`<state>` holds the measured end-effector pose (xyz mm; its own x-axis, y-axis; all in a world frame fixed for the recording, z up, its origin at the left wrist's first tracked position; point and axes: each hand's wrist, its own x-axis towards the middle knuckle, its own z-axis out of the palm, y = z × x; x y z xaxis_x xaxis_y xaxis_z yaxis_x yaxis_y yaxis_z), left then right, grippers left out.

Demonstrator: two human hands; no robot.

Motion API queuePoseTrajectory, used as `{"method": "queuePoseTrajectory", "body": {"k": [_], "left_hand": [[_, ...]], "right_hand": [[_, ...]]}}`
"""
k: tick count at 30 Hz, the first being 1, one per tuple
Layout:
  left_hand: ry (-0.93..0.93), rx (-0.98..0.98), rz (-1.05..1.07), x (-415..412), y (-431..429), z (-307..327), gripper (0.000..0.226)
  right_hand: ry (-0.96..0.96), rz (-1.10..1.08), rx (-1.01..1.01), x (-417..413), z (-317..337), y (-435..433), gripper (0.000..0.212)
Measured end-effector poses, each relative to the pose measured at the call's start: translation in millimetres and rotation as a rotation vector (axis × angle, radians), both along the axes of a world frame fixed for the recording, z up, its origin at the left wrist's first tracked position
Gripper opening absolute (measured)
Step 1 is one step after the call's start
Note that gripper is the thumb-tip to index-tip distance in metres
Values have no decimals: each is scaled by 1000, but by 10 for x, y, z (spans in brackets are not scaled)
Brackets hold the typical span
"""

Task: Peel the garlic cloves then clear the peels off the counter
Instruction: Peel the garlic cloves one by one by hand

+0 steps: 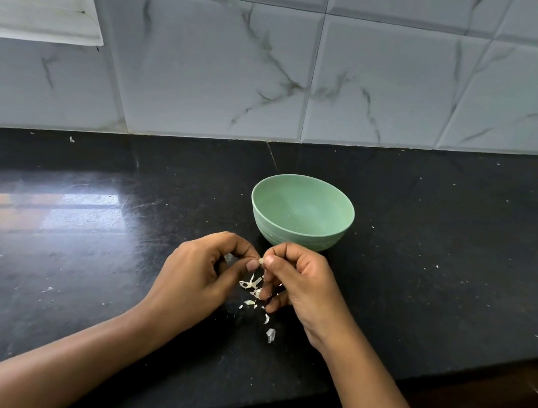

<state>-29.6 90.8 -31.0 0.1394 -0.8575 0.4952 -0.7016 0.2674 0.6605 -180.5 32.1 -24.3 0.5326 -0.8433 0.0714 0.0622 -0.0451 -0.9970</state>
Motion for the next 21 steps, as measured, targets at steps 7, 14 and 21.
{"method": "queuePoseTrajectory", "body": {"k": [7,14,21], "left_hand": [[-2,47,-13,-3,-15,7,4],[337,201,-171,-12,-45,15,13],[342,205,-145,5,-54,-5,13]], "right_hand": [[-47,65,130,-2,26,-4,18],[-33,39,39,-9,7,-1,15],[-6,-28,-133,-24,-49,-21,5]]}}
